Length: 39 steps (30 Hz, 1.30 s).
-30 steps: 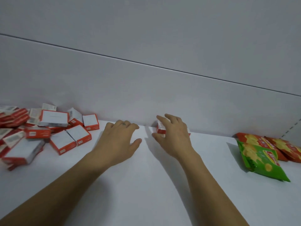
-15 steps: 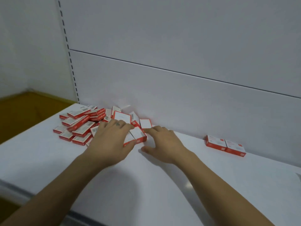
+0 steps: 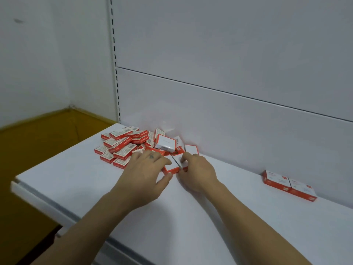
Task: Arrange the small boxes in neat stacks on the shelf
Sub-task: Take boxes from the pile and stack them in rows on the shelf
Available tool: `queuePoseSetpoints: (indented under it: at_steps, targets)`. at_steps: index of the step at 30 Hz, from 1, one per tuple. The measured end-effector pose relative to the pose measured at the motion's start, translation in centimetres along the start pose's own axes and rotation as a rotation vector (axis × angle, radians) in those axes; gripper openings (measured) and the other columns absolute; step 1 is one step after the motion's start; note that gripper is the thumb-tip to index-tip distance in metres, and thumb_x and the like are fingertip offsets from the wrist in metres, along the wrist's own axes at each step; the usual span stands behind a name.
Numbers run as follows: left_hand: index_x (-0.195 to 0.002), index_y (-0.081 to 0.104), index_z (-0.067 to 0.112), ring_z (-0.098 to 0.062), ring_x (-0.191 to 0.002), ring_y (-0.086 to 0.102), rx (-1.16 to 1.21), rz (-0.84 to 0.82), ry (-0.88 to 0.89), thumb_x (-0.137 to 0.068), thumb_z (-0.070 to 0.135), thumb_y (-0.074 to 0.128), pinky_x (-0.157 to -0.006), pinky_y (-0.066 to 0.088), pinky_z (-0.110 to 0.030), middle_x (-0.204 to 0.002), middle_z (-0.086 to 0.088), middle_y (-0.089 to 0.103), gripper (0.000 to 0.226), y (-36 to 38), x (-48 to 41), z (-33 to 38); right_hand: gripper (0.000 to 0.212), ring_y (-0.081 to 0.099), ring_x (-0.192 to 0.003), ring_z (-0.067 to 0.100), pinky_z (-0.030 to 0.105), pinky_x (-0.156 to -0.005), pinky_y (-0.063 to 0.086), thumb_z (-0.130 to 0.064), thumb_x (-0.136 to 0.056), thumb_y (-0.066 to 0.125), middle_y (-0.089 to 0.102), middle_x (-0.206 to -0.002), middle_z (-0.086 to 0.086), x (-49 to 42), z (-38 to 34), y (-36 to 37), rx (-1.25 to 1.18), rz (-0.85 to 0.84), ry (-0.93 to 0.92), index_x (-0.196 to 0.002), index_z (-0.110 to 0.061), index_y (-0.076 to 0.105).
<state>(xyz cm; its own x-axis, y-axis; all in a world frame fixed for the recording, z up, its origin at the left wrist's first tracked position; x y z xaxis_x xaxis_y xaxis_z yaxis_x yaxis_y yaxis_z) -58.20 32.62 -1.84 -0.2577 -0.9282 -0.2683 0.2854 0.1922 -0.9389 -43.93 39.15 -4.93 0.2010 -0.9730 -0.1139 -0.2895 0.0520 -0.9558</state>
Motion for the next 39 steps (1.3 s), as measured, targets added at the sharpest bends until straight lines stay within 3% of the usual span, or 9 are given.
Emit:
queuePoseSetpoints:
  at_steps: [5, 10, 16, 21, 26, 31, 36, 39]
  targets:
    - [-0.132, 0.046, 0.037, -0.011, -0.133, 0.032, 0.063, 0.040, 0.067, -0.095, 0.049, 0.043, -0.111, 0.019, -0.034, -0.140, 0.012, 0.045, 0.039, 0.7, -0.9, 1.7, 0.041, 0.054, -0.093, 0.022, 0.030, -0.070, 0.042, -0.029, -0.077, 0.067, 0.056, -0.104, 0.000, 0.8, 1.8, -0.7, -0.142, -0.035, 0.089, -0.111, -0.019, 0.046]
    - [-0.141, 0.033, 0.036, -0.013, -0.135, 0.029, 0.058, 0.017, 0.129, -0.094, 0.049, 0.045, -0.110, 0.022, -0.034, -0.145, 0.012, 0.038, 0.051, 2.3, -2.5, 4.1, 0.037, 0.049, -0.083, 0.017, 0.024, -0.058, 0.034, -0.018, -0.073, 0.065, 0.048, -0.094, -0.002, 2.6, 4.9, -2.8, -0.194, 0.001, 0.116, -0.099, -0.025, 0.039]
    - [-0.145, 0.023, 0.032, -0.016, -0.131, 0.033, 0.112, -0.062, 0.209, -0.086, 0.052, 0.057, -0.110, 0.028, -0.036, -0.145, 0.007, 0.036, 0.071, 4.8, -5.1, 8.3, 0.044, 0.053, -0.092, 0.013, 0.024, -0.075, 0.046, 0.000, -0.073, 0.057, 0.051, -0.107, -0.001, 6.0, 9.1, -5.6, -0.315, 0.060, 0.131, -0.105, -0.029, 0.045]
    - [-0.125, 0.044, 0.035, -0.012, -0.111, 0.049, 0.259, -0.053, 0.286, -0.079, 0.042, 0.069, -0.094, 0.039, -0.030, -0.122, 0.012, 0.056, 0.052, 5.5, -7.3, 13.4, 0.052, 0.056, -0.098, 0.010, 0.028, -0.080, 0.051, 0.006, -0.073, 0.057, 0.055, -0.110, -0.005, 8.9, 12.6, -8.0, -0.409, 0.150, 0.161, -0.107, -0.033, 0.048]
    - [-0.102, 0.047, 0.039, -0.012, -0.099, 0.058, 0.572, -0.088, 0.232, -0.072, 0.030, 0.079, -0.080, 0.051, -0.022, -0.103, 0.016, 0.059, 0.045, 7.0, -8.8, 17.5, 0.060, 0.056, -0.105, 0.005, 0.017, -0.085, 0.048, 0.008, -0.077, 0.062, 0.054, -0.119, -0.011, 11.5, 16.8, -9.4, -0.505, 0.351, 0.295, -0.123, -0.028, 0.047]
    - [-0.102, 0.048, 0.037, -0.009, -0.100, 0.059, 0.760, -0.067, 0.156, -0.072, 0.026, 0.082, -0.083, 0.054, -0.025, -0.105, 0.015, 0.061, 0.047, 8.6, -7.9, 18.9, 0.050, 0.062, -0.080, -0.002, 0.014, -0.070, 0.050, -0.004, -0.083, 0.062, 0.064, -0.105, -0.015, 13.2, 18.7, -9.3, -0.593, 0.375, 0.375, -0.126, -0.028, 0.053]
    - [-0.108, 0.044, 0.033, -0.015, -0.105, 0.056, 0.761, -0.090, 0.124, -0.074, 0.023, 0.081, -0.088, 0.054, -0.027, -0.111, 0.009, 0.058, 0.051, 8.7, -6.9, 17.9, 0.025, 0.059, -0.085, -0.005, 0.016, -0.069, 0.049, -0.031, -0.078, 0.070, 0.065, -0.094, -0.022, 13.1, 16.0, -8.6, -0.552, 0.344, 0.288, -0.101, -0.036, 0.061]
    - [-0.108, 0.042, 0.033, -0.014, -0.106, 0.055, 0.766, -0.091, 0.155, -0.072, 0.020, 0.083, -0.089, 0.055, -0.026, -0.111, 0.009, 0.055, 0.056, 8.9, -6.9, 17.8, 0.037, 0.054, -0.092, -0.005, 0.018, -0.074, 0.047, -0.053, -0.071, 0.070, 0.058, -0.099, -0.024, 13.2, 15.2, -7.9, -0.527, 0.343, 0.317, -0.102, -0.041, 0.052]
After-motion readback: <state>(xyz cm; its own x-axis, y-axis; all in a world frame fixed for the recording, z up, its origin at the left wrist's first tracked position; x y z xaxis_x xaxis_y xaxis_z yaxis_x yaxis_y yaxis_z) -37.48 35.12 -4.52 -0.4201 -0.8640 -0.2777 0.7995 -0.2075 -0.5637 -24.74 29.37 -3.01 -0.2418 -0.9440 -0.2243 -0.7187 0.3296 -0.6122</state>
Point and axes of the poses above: each hand's wrist, its own x-axis away from the middle knuckle, its own y-axis out of the palm, z = x × y, the point moved 5 cm from there along -x, towards the middle knuckle
